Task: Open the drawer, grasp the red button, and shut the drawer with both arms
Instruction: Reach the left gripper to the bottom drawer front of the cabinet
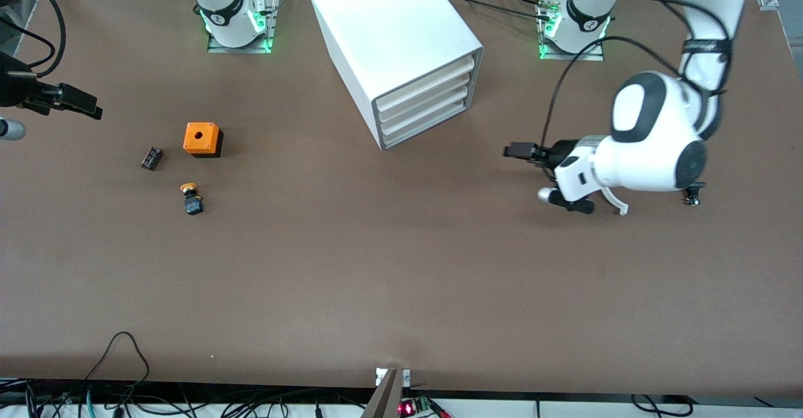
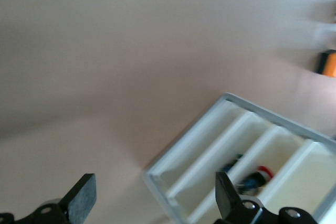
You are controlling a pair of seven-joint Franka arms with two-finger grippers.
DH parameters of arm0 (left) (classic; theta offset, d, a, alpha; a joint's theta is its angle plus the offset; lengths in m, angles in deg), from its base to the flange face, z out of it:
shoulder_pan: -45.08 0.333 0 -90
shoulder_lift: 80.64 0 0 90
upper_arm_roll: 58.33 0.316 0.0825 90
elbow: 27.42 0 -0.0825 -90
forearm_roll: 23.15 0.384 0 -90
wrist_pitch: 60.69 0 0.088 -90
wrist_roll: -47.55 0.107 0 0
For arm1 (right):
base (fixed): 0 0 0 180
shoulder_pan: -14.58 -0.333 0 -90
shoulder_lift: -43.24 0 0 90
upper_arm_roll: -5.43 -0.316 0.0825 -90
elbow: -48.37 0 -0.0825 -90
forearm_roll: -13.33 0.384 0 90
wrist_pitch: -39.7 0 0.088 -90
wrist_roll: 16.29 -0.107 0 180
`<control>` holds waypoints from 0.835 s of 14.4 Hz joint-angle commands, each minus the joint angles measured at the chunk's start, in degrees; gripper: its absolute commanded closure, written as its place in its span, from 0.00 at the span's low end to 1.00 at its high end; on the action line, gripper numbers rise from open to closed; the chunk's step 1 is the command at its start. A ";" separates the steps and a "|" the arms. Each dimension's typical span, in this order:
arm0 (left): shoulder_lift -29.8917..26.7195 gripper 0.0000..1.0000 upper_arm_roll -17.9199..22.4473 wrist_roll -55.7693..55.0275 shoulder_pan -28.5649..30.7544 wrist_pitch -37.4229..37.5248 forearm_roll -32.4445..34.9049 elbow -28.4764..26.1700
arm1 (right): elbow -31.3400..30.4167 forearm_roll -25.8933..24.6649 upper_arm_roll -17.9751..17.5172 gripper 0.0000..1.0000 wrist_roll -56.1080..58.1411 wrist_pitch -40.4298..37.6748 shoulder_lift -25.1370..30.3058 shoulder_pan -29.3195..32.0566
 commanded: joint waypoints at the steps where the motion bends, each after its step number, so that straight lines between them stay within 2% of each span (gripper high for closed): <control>1: -0.16 0.00 -3.22 2.00 -0.28 -0.95 -8.34 -4.73 | 1.26 0.42 0.11 0.00 0.62 -1.01 -0.48 -0.10; 5: 2.04 0.00 -4.37 13.33 -1.59 -1.13 -18.28 -11.23 | 1.26 0.34 0.03 0.00 0.53 -1.27 -0.49 -0.45; 12: 3.71 0.05 -7.97 17.83 -2.39 -1.04 -20.76 -16.78 | 1.35 0.34 0.03 0.00 0.53 -1.72 -0.40 -1.42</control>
